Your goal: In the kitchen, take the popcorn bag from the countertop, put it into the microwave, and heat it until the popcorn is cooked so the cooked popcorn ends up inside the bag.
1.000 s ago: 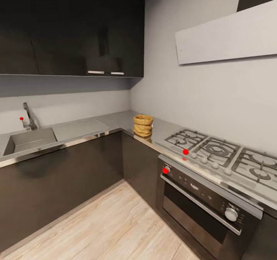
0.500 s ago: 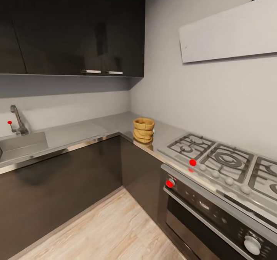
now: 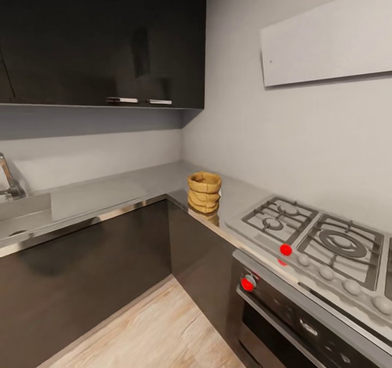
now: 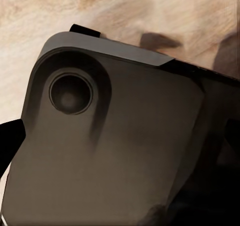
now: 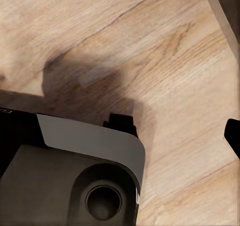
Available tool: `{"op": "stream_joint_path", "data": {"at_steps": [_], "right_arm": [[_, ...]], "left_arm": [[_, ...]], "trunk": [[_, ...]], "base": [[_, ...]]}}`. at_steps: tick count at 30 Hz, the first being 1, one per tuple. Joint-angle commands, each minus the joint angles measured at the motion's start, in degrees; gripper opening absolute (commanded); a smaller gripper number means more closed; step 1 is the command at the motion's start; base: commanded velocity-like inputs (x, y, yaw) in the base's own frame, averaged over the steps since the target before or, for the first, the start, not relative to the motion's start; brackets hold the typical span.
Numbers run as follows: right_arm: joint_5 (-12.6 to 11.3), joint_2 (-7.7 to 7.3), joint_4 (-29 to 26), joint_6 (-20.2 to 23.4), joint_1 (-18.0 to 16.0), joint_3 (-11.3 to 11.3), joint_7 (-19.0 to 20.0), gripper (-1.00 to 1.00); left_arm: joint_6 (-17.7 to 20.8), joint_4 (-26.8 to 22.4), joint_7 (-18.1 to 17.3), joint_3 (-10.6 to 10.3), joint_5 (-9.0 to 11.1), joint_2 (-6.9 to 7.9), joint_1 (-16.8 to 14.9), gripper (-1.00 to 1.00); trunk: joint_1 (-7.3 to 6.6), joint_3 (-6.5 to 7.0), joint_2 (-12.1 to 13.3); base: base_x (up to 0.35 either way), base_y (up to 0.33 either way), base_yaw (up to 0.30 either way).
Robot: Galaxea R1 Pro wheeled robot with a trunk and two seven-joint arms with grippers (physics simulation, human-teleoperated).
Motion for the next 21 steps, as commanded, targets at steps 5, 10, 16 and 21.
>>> {"op": "stream_joint_path", "data": {"at_steps": [5, 10, 16, 21], "right_arm": [[0.4, -0.06, 0.2, -0.5, -0.1, -0.5, 0.2, 1.00], [0.4, -0.03, 0.2, -0.4, -0.1, -0.5, 0.2, 1.00], [0.4, -0.13, 0.2, -0.4, -0.1, -0.5, 0.2, 1.00], [0.4, -0.27, 0.2, -0.7, -0.1, -0.5, 0.2, 1.00]], "left_arm": [[-0.3, -0.1, 0.0, 0.0, 0.3, -0.01, 0.0, 1.00], [-0.4, -0.1, 0.4, 0.3, 0.7, -0.07, 0.0, 1.00], [-0.4, -0.1, 0.7, 0.5, 0.9, -0.26, 0.0, 1.00], [-0.5, -0.1, 0.8, 0.7, 0.9, -0.29, 0.0, 1.00]], "trunk": [[0.03, -0.05, 0.0], [0.03, -0.05, 0.0], [0.03, -0.05, 0.0], [-0.19, 0.13, 0.4]], "base": [[0.112, 0.000, 0.000], [0.007, 0.000, 0.000], [0.000, 0.000, 0.000], [0.000, 0.000, 0.000]]}}
